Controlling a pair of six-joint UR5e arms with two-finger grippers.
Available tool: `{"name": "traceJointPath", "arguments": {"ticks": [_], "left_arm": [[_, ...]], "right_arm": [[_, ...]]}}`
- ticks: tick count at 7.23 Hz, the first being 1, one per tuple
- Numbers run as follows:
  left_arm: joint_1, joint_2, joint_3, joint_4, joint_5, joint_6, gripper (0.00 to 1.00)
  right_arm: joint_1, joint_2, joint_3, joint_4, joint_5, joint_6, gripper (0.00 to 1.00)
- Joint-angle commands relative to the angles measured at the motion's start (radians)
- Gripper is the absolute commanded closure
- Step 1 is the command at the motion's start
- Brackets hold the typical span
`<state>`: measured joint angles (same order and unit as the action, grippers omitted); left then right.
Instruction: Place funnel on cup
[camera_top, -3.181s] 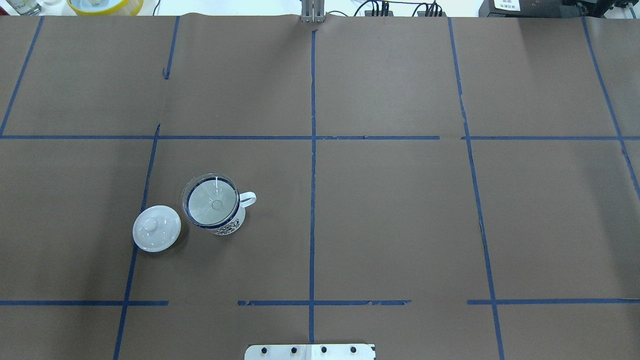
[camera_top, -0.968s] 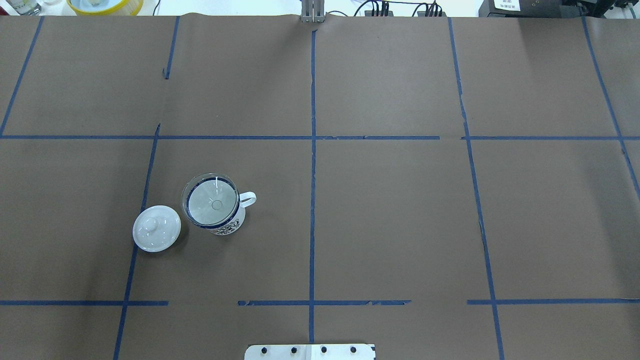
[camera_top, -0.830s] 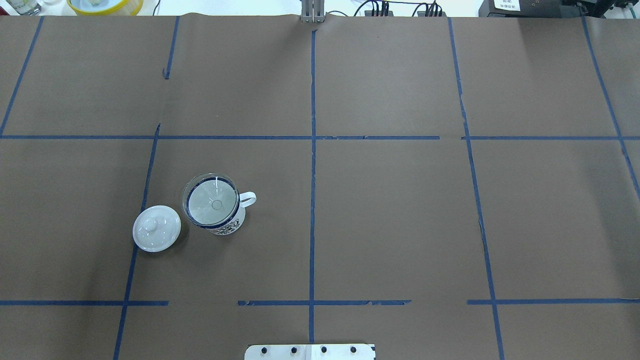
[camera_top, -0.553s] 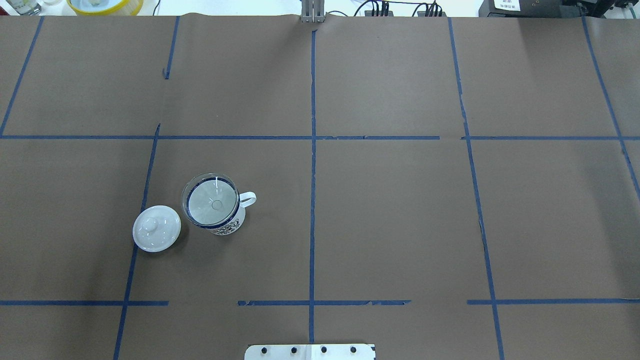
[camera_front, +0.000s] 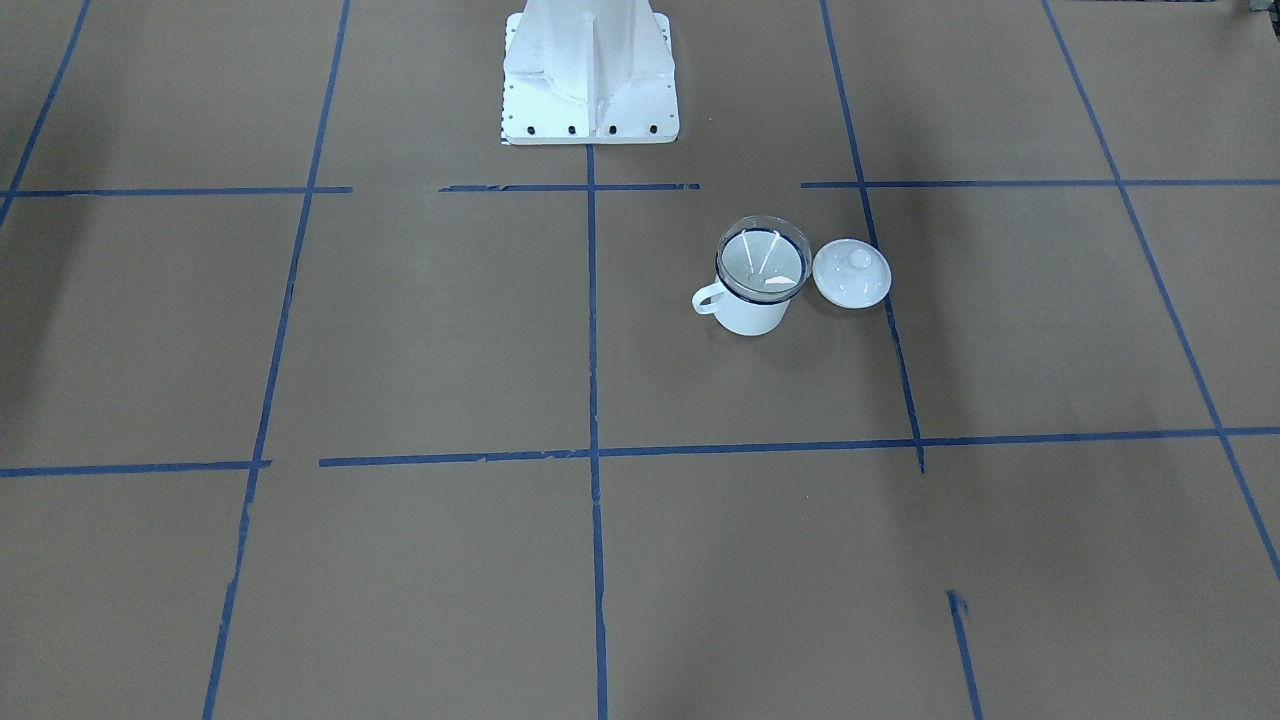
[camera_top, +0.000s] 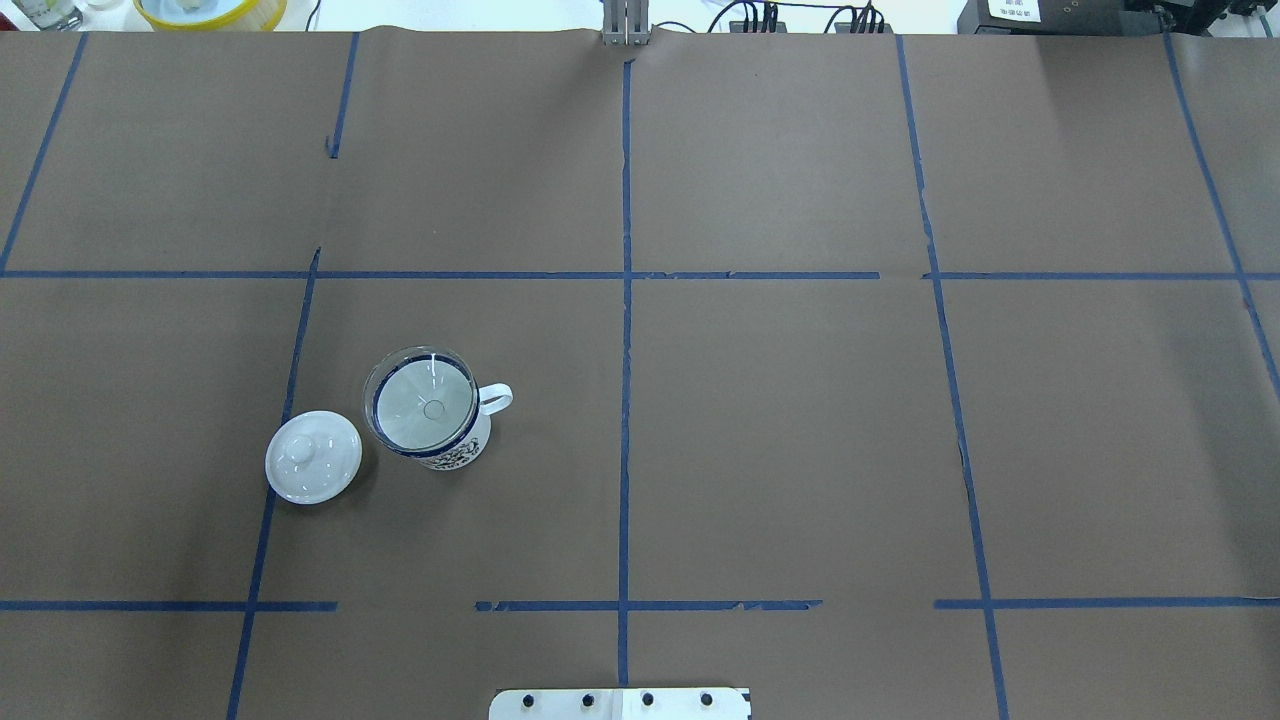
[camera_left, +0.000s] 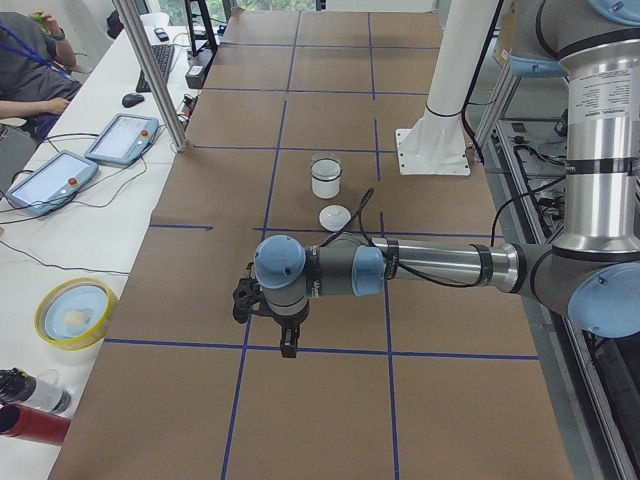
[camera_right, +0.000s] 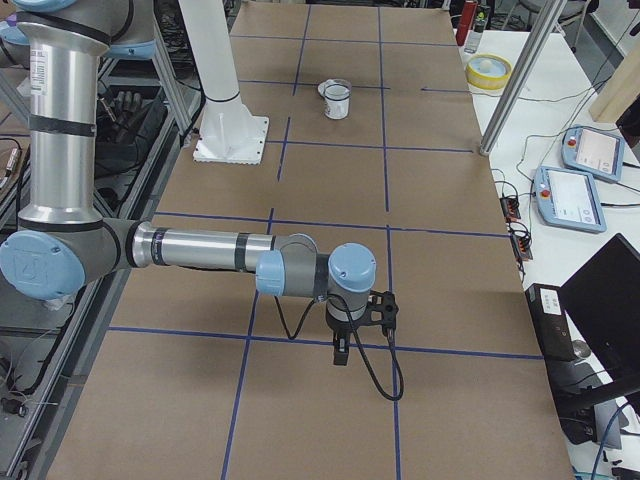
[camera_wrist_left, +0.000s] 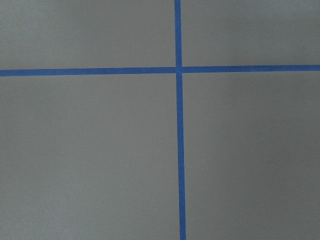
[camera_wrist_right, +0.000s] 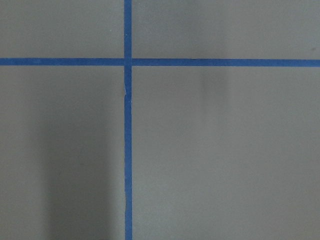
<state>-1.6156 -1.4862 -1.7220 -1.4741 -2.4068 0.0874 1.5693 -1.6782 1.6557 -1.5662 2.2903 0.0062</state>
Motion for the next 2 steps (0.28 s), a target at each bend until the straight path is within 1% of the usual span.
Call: {"name": "traceJointPath", "arguments": {"ticks": [1,2], "left_arm": [[-0.001,0.004,-0.027,0.000,0.002,0.000,0.00],[-0.001,0.001,-0.030,0.000,0.002,0.002,0.00]], "right_arm": [[0.000,0.000,-0.001,0.000,0.000,0.000,0.00],[0.000,0.000,0.001,0.000,0.000,0.000,0.00]]}}
